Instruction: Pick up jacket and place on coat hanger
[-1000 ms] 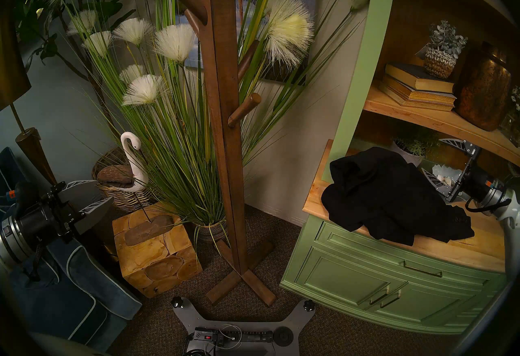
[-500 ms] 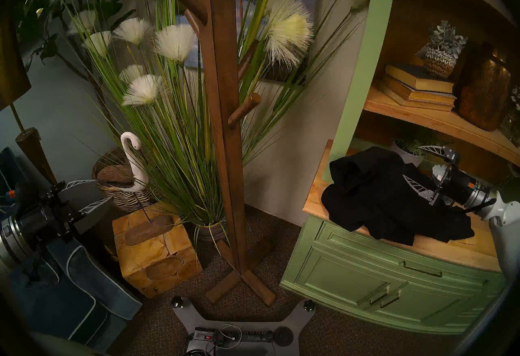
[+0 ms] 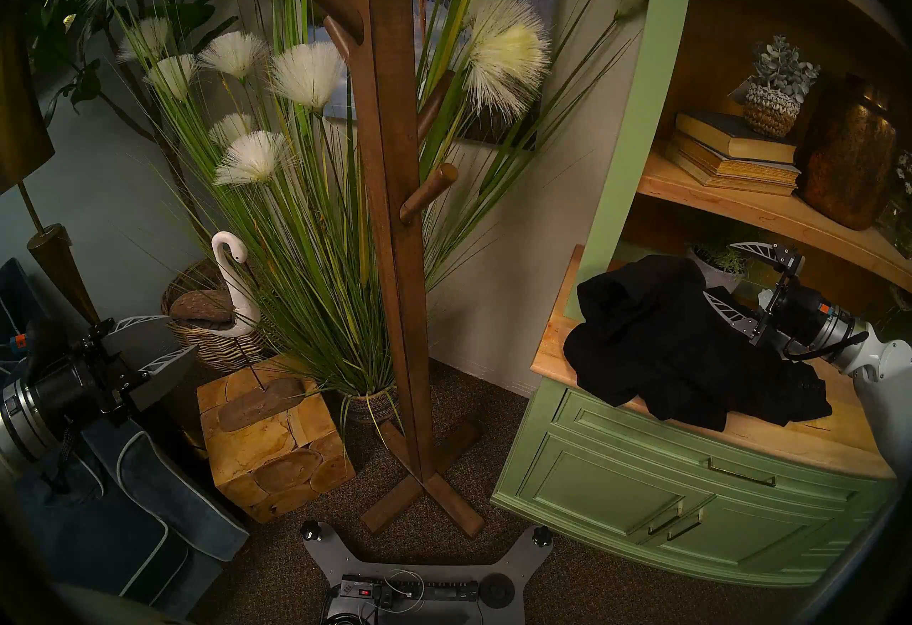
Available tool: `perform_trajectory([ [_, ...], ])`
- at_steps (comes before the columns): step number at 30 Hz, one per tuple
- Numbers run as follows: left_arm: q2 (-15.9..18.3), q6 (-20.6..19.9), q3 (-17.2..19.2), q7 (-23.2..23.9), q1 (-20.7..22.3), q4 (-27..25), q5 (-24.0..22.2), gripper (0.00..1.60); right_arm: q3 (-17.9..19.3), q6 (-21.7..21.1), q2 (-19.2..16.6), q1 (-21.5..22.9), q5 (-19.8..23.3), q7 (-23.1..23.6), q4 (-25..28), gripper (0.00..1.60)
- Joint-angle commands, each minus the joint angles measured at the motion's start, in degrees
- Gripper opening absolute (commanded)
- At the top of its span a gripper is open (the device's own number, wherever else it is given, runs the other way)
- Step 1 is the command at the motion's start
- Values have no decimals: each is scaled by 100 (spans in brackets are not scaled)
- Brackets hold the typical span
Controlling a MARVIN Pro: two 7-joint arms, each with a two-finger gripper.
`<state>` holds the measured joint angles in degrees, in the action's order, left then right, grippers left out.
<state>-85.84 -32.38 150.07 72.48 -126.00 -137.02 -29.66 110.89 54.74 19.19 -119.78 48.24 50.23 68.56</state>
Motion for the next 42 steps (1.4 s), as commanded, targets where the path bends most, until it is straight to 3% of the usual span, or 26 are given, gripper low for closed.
perform_trajectory([
  [1,1,-10,1,58,25,-83,-83,160,-285,10,-522,213,420,530,-33,160],
  [5,1,-7,-2,53,26,-81,-75,160,-541,-84,-748,358,466,394,-27,160],
  [11,2,-4,-5,47,27,-78,-65,160,-644,-271,-879,655,476,320,121,160],
  [16,1,-5,-5,48,27,-78,-65,160,-743,-523,-947,833,458,455,145,160],
  [19,1,-6,-4,50,28,-79,-68,160,-912,-834,-999,971,435,632,152,160],
  [26,-1,-7,-3,53,29,-81,-70,160,-1426,-1047,-1076,1185,520,865,15,160],
  [34,0,-5,-5,49,30,-78,-64,160,-1743,-1031,-833,1524,527,904,-99,160],
  [42,0,-3,-7,45,30,-75,-56,160,-2034,-863,-293,1946,529,784,-209,160],
])
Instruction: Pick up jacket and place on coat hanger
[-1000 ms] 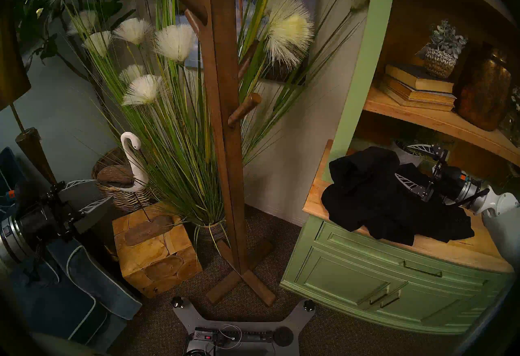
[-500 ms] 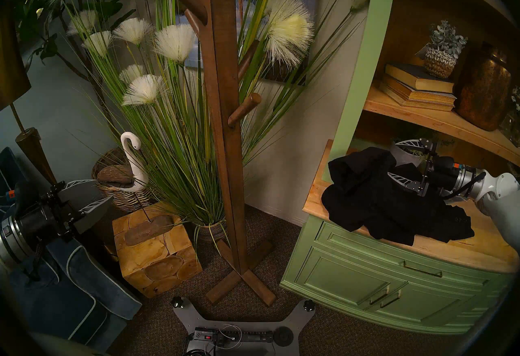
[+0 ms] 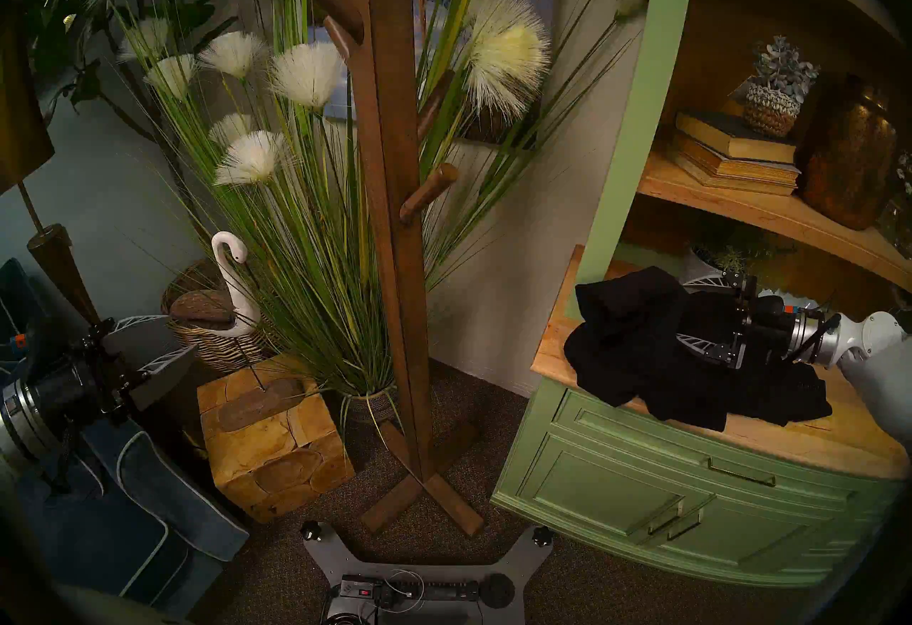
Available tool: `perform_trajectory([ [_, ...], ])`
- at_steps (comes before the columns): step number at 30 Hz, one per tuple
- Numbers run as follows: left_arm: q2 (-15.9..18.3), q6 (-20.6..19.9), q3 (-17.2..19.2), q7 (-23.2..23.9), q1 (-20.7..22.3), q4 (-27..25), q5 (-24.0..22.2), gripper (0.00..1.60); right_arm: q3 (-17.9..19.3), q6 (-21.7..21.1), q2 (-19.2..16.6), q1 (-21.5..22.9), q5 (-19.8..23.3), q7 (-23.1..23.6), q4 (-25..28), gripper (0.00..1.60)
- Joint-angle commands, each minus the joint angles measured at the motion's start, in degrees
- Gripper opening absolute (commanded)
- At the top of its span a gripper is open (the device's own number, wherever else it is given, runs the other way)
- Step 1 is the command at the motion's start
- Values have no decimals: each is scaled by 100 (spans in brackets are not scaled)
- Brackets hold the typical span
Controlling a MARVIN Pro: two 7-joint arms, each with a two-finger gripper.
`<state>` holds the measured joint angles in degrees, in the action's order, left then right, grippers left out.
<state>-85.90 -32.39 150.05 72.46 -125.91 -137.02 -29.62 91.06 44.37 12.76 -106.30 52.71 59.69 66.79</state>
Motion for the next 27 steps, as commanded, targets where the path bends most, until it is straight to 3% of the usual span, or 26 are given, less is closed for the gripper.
perform_trajectory([
  [1,7,-2,-6,46,22,-75,-59,160,-75,222,424,628,76,-186,-54,160],
  [20,5,-5,-4,52,24,-78,-63,160,-734,487,1125,1630,-151,53,-536,160],
  [21,4,-5,-4,52,24,-78,-65,160,-668,547,1116,1495,-129,27,-477,160],
  [24,4,-6,-3,54,25,-79,-67,160,-892,653,1278,1802,-205,132,-614,160],
  [26,3,-7,-2,56,25,-80,-69,160,-955,734,1318,1829,-224,129,-637,78],
  [27,3,-7,-2,56,25,-80,-69,160,-955,734,1318,1829,-224,129,-637,78],
])
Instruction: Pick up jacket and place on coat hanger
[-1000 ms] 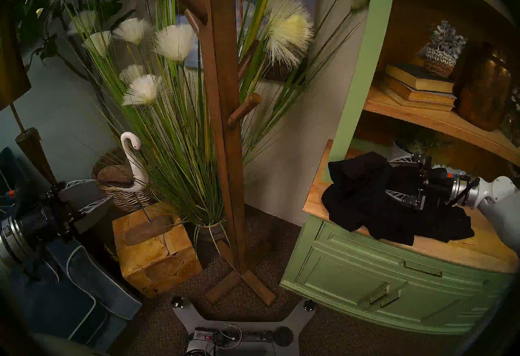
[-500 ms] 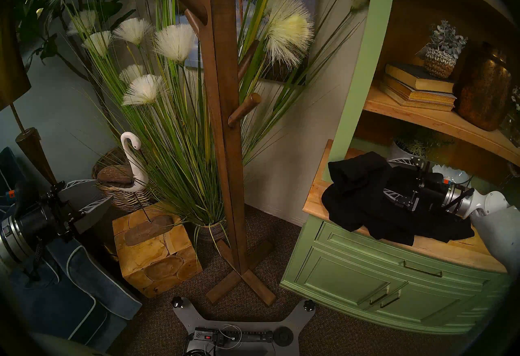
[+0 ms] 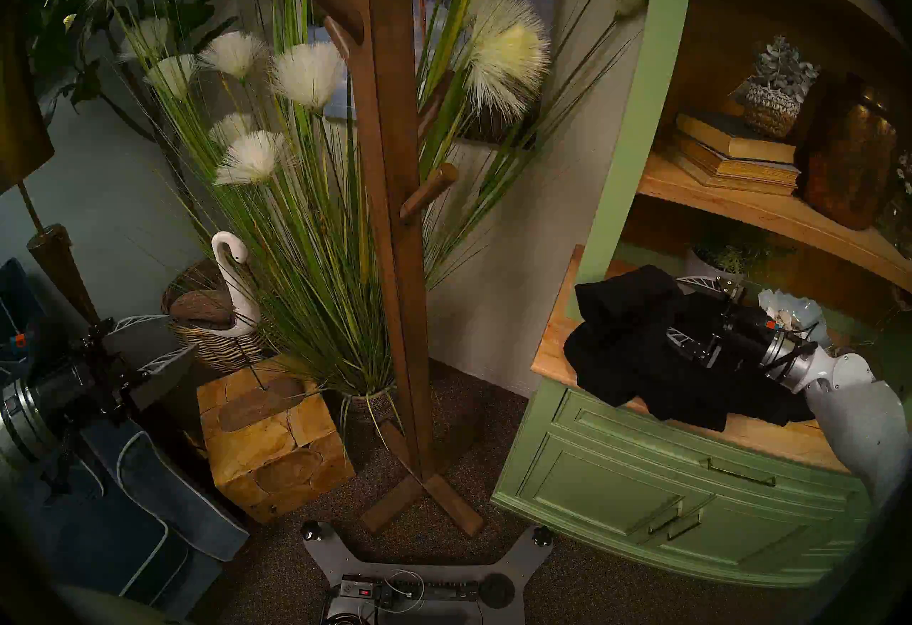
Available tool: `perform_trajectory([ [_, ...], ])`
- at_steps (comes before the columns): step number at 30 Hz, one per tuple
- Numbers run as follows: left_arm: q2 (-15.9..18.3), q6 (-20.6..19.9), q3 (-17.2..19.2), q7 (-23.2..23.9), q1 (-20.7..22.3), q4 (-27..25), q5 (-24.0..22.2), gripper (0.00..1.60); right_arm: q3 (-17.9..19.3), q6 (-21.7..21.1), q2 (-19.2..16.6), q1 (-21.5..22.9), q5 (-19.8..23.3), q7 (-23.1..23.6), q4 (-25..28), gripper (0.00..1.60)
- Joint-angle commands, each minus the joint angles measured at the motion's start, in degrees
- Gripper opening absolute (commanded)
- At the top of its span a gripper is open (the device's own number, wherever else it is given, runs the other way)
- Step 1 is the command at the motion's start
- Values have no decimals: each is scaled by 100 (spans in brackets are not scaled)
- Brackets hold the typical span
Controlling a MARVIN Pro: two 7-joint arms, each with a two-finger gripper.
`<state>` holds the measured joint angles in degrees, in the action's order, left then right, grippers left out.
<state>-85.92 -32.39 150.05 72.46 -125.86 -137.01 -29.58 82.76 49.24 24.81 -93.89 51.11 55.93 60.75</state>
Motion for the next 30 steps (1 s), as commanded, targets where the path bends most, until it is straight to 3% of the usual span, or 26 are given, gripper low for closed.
perform_trajectory([
  [1,5,-7,-1,56,20,-81,-73,160,-173,279,129,635,-77,504,-63,68],
  [2,5,-7,-1,57,20,-81,-73,160,-238,305,149,708,-91,505,-108,65],
  [4,4,-8,-1,57,20,-82,-73,160,-322,358,162,777,-114,473,-159,41],
  [6,4,-8,-1,57,20,-82,-74,160,-427,416,164,847,-151,398,-213,31],
  [7,4,-8,-1,57,20,-82,-73,160,-458,435,172,881,-159,408,-248,11],
  [8,4,-8,-1,56,20,-82,-73,160,-503,464,174,918,-172,384,-280,0],
  [14,5,-7,-2,54,21,-80,-69,160,-578,576,223,1013,-121,136,-317,0],
  [21,6,-3,-7,44,21,-74,-56,160,-252,576,254,1012,144,-188,295,0],
  [30,5,-4,-6,48,23,-76,-58,160,149,576,265,800,413,-111,873,0],
])
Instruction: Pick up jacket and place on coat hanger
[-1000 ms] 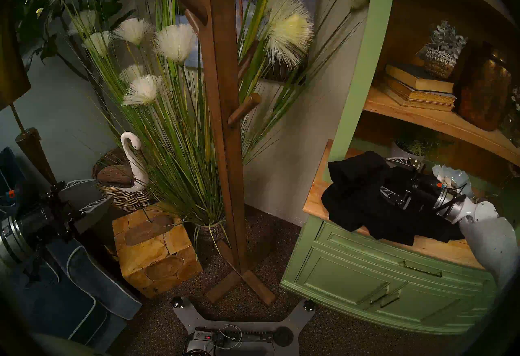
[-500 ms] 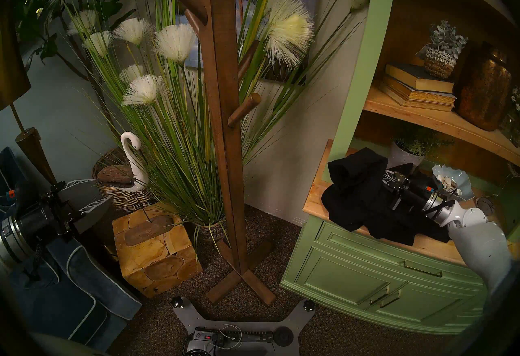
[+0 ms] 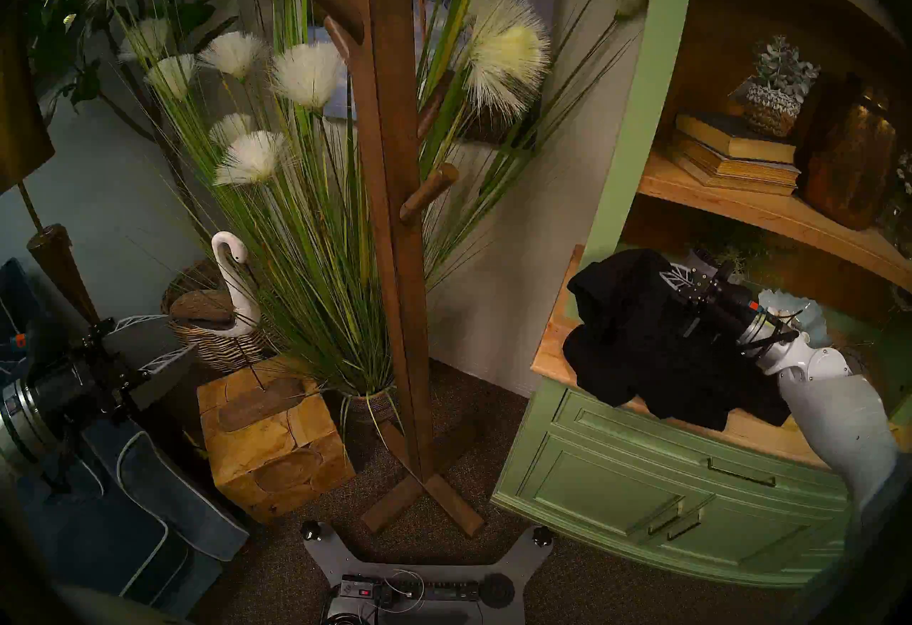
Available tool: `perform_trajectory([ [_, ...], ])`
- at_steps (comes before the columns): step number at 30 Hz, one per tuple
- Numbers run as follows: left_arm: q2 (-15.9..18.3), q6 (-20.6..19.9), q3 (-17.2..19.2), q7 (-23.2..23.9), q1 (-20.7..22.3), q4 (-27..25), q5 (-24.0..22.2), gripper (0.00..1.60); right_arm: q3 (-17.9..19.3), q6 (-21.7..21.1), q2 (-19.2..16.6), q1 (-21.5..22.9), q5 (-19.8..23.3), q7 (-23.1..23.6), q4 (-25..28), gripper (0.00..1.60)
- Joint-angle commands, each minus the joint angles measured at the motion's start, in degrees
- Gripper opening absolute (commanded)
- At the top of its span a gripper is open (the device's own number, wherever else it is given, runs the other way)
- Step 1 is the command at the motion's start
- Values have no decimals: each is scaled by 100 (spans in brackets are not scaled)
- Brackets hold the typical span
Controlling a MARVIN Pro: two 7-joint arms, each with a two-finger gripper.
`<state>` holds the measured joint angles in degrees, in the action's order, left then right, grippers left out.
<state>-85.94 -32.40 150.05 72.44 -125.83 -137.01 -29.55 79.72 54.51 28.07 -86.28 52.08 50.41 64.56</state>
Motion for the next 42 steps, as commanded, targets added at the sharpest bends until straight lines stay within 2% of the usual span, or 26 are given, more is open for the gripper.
perform_trajectory([
  [1,7,-3,-6,50,19,-77,-62,160,487,49,-53,20,341,450,542,0],
  [12,5,-5,-4,54,20,-80,-67,160,1012,49,100,-178,670,537,1302,0],
  [30,4,-7,-2,58,20,-82,-71,160,1645,49,577,-330,804,628,2511,0],
  [31,4,-7,-2,58,20,-82,-72,160,1620,49,581,-287,760,514,2514,0],
  [35,3,-8,-1,59,21,-82,-73,160,1658,49,702,-166,741,596,2798,0],
  [42,3,-9,0,60,21,-83,-74,160,1418,49,813,274,630,426,3104,0],
])
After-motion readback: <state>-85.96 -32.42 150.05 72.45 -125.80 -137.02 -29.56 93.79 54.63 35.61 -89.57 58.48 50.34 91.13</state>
